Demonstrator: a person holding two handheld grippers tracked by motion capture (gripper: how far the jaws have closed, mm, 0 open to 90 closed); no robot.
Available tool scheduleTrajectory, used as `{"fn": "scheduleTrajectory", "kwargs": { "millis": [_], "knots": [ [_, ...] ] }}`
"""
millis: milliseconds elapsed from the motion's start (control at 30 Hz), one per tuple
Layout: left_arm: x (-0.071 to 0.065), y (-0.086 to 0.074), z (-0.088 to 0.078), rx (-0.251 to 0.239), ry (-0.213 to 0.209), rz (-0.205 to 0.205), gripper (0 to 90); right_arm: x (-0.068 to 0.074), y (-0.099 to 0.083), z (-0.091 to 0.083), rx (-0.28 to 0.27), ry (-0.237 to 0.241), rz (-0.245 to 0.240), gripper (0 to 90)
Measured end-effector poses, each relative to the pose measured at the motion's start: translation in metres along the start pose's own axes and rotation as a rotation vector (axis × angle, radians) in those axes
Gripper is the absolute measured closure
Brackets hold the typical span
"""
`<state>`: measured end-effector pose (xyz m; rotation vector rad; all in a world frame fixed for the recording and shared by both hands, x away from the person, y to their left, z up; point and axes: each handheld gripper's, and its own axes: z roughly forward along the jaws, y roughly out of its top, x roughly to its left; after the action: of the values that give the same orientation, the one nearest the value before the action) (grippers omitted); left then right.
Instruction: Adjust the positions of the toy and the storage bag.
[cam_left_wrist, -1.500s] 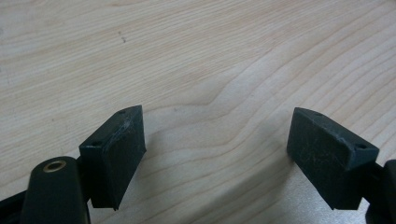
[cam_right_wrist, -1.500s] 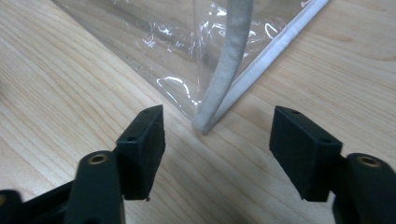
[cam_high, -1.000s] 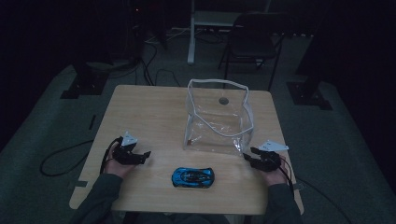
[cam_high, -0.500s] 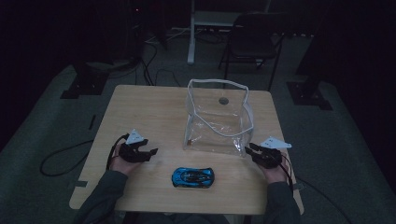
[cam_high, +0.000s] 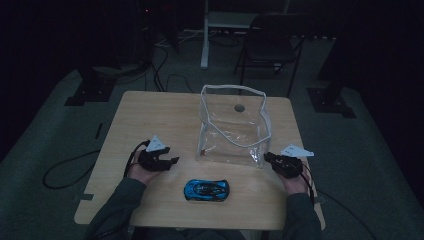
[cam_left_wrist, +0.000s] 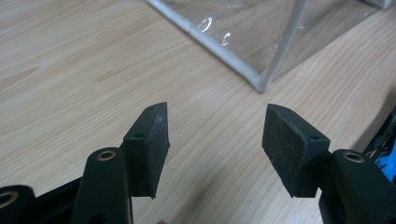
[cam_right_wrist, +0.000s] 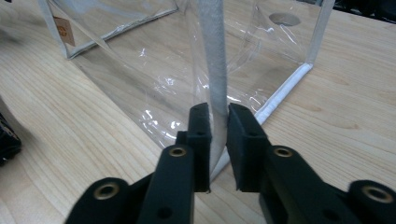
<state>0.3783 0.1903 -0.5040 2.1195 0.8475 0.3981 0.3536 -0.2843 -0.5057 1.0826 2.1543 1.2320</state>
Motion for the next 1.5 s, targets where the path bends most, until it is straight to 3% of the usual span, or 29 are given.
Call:
{"fn": "scheduleTrajectory", "kwargs": {
  "millis": [233, 467, 767, 967, 1133, 1500],
  "knots": [
    [-0.008, 0.013, 0.009, -0.012, -0.019, 0.028, 43.7, 0.003, 0.001, -0.003, -0.017, 0.000, -0.012, 86.1],
    [-0.018, 0.029, 0.017, -0.037, -0.066, 0.060, 47.1, 0.003, 0.001, -0.004, -0.016, 0.002, -0.020, 87.0],
    [-0.028, 0.049, 0.029, -0.060, -0.122, 0.085, 61.1, 0.005, 0.003, -0.004, -0.018, 0.001, -0.026, 87.3],
    [-0.031, 0.057, 0.037, -0.058, -0.116, 0.092, 71.2, 0.005, 0.003, -0.004, -0.017, 0.002, -0.027, 87.2],
    [-0.031, 0.059, 0.039, -0.057, -0.121, 0.102, 86.9, 0.005, 0.003, -0.003, -0.012, 0.002, -0.030, 87.2],
    [-0.030, 0.056, 0.032, -0.041, -0.070, 0.142, 88.2, 0.008, 0.006, 0.003, -0.003, 0.014, -0.043, 87.1]
  ]
}}
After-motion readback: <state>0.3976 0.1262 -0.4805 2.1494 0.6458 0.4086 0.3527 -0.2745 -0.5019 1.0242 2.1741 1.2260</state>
